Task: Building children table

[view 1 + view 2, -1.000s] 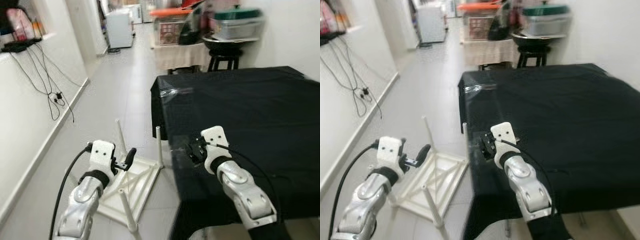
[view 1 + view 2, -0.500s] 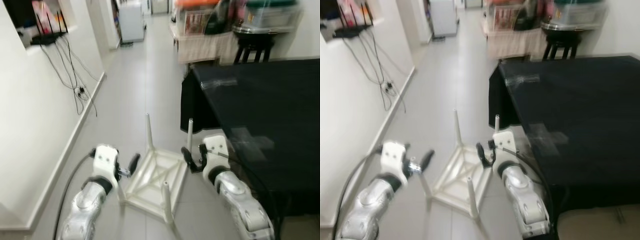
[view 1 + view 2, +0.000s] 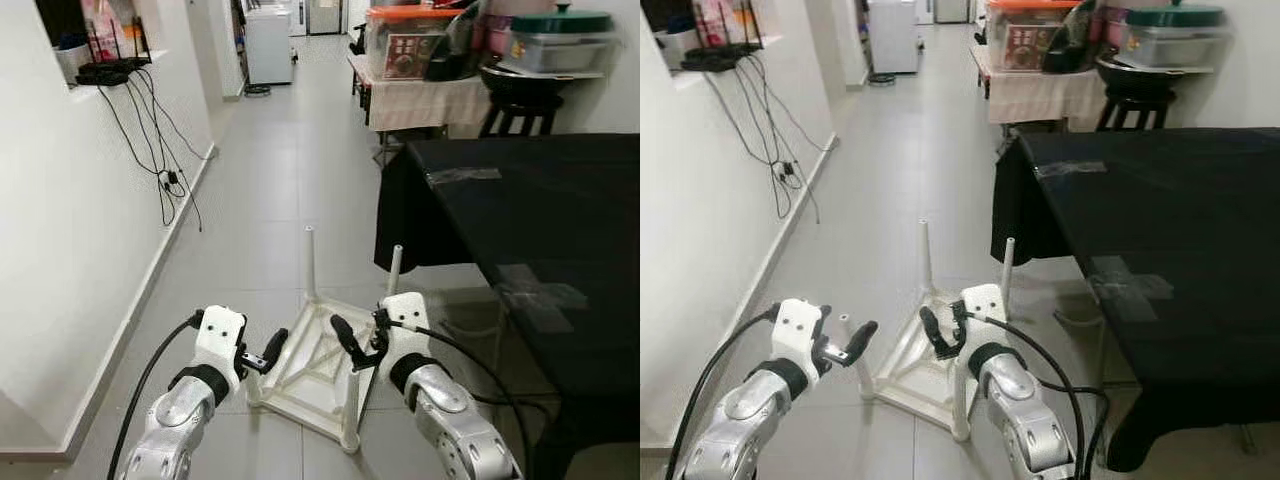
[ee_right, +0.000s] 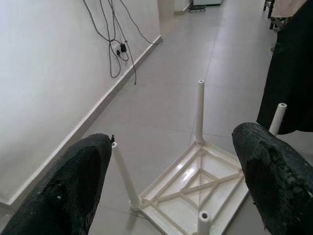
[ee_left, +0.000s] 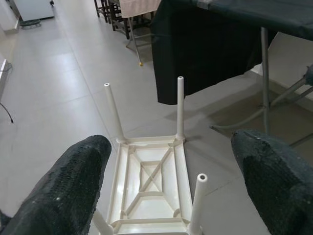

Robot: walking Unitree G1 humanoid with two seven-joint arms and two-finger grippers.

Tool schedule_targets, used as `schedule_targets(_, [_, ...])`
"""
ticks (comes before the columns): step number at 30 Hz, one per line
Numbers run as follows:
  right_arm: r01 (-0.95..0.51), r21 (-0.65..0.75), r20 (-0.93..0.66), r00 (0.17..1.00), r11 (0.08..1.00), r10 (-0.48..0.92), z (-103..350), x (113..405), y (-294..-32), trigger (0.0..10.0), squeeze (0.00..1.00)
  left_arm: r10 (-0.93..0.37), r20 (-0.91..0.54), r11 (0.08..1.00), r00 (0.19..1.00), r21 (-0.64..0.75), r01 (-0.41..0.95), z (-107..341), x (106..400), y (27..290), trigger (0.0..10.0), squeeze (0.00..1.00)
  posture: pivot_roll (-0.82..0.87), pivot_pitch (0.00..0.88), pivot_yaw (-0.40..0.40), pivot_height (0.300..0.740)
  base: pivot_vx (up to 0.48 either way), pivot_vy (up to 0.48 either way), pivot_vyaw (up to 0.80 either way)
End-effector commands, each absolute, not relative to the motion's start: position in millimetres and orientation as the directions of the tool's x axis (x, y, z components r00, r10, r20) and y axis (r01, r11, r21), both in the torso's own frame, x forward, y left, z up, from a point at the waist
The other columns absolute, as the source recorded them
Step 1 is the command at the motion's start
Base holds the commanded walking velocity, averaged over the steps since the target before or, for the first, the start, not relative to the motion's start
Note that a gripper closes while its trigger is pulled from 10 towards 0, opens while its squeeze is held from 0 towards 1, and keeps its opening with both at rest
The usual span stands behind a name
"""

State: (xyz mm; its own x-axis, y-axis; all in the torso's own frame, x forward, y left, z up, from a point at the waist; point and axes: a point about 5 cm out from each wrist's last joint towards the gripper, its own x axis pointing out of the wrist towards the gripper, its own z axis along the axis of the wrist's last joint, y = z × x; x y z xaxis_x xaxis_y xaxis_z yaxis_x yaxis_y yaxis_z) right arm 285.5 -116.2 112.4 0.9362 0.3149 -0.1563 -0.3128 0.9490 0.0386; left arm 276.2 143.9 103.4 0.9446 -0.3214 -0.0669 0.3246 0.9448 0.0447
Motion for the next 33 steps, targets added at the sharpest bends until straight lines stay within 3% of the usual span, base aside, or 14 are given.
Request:
schedule_targets(1, [-0.322,0.048,-0.16,0.932,0.946,0.325,110.2,286.3,-114.5,10.0,0.0,-0.316,-0.08,0.946,0.945,0.047,0.32,101.1,276.5,144.5,10.0,0.0,0.02,0.0,0.015,0.74,0.0,0.0,0.0])
schedule_targets(27, [-0.328,0.074,-0.176,0.925,0.942,0.336,106.5,288.3,-115.7,10.0,0.0,-0.304,-0.071,0.952,0.95,0.023,0.306,100.5,278.6,144.8,10.0,0.0,0.02,0.0,0.011,0.74,0.0,0.0,0.0])
schedule_targets(33, [-0.328,0.075,-0.18,0.924,0.942,0.336,105.5,288.2,-116.1,10.0,0.0,-0.303,-0.085,0.951,0.949,0.039,0.307,99.2,279.1,144.5,10.0,0.0,0.02,0.0,0.01,0.74,0.0,0.471,0.0])
